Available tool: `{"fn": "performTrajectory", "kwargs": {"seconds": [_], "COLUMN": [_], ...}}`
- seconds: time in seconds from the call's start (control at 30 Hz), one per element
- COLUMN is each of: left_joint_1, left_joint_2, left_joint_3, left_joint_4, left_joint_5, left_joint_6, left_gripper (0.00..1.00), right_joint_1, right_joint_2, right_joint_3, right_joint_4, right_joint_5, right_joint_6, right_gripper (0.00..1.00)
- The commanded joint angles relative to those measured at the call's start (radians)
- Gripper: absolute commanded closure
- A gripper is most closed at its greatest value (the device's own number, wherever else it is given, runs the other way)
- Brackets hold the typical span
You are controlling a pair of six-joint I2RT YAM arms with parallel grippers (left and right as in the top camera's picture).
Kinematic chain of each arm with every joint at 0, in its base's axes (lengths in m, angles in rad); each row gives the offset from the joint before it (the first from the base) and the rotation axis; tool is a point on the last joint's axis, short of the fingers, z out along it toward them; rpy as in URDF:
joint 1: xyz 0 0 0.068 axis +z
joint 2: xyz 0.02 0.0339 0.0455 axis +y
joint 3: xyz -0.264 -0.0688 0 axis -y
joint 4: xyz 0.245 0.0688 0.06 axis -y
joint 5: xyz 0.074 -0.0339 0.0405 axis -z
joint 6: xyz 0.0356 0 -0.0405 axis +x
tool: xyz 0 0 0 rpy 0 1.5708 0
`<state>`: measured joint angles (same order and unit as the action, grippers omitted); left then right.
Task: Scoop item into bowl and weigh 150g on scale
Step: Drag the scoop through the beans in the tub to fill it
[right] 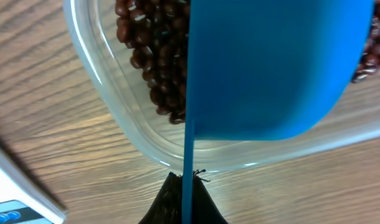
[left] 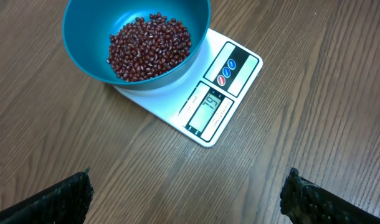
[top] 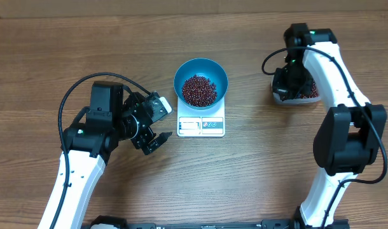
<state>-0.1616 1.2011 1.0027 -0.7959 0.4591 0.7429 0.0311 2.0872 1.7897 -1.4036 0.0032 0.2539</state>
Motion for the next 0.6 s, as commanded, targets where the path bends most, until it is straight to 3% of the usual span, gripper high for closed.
{"fn": "performTrajectory", "kwargs": {"seconds": [0.0,0.57], "left_joint_1": [0.004,0.004], "left_joint_2": [0.005,0.005], "left_joint_3": [-0.006,-0.006], "left_joint_4": [0.0,-0.001], "left_joint_5": [0.002,0.002], "left_joint_6": [0.019,0.019], "left_gripper": [0.0,0.0], "right_joint_1": [-0.021,-0.127], "right_joint_2": [0.004,0.004], "right_joint_3": [-0.005,-0.005], "right_joint_4": [0.021,0.021], "right_joint_5": [-0.11,-0.365], "right_joint_6": [-0.047,-0.111], "right_gripper": [0.96,0.96]}}
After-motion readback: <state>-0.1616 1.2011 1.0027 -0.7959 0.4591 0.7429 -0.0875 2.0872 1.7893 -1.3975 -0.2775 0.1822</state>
